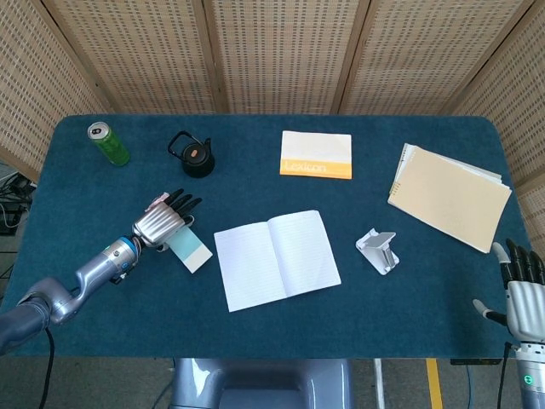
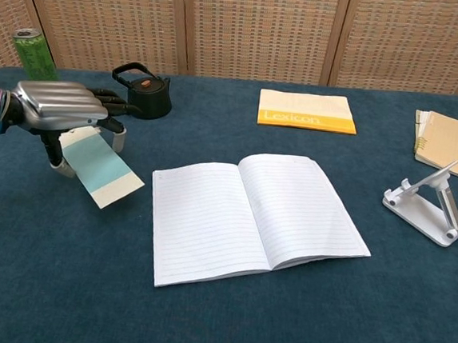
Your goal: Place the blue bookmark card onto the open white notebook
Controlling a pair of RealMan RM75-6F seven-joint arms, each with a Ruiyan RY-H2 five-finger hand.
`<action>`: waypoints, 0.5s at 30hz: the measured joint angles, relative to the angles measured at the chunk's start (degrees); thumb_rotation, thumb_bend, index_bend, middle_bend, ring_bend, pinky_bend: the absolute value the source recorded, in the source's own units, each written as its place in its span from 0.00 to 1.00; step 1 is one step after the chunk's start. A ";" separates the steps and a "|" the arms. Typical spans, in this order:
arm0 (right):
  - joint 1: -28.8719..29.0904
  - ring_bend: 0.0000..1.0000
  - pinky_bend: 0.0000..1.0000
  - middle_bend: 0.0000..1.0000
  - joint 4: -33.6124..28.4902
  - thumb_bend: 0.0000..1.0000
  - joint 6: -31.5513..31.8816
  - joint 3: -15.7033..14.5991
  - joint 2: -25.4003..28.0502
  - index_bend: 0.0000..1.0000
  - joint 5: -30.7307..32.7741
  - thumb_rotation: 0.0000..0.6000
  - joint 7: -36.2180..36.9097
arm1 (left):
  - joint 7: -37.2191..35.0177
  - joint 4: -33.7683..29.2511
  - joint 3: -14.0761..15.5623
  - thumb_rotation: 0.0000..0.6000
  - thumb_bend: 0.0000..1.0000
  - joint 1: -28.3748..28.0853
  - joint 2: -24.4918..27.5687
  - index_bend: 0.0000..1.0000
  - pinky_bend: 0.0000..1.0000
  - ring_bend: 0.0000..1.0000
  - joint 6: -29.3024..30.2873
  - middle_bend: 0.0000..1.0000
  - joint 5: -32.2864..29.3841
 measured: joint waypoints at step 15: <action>-0.21 0.00 0.00 0.00 -0.19 0.13 0.27 0.51 0.68 0.05 0.47 1.00 1.87 | 8.37 -10.62 -3.25 1.00 0.13 -5.58 1.25 0.50 0.00 0.00 0.25 0.00 1.91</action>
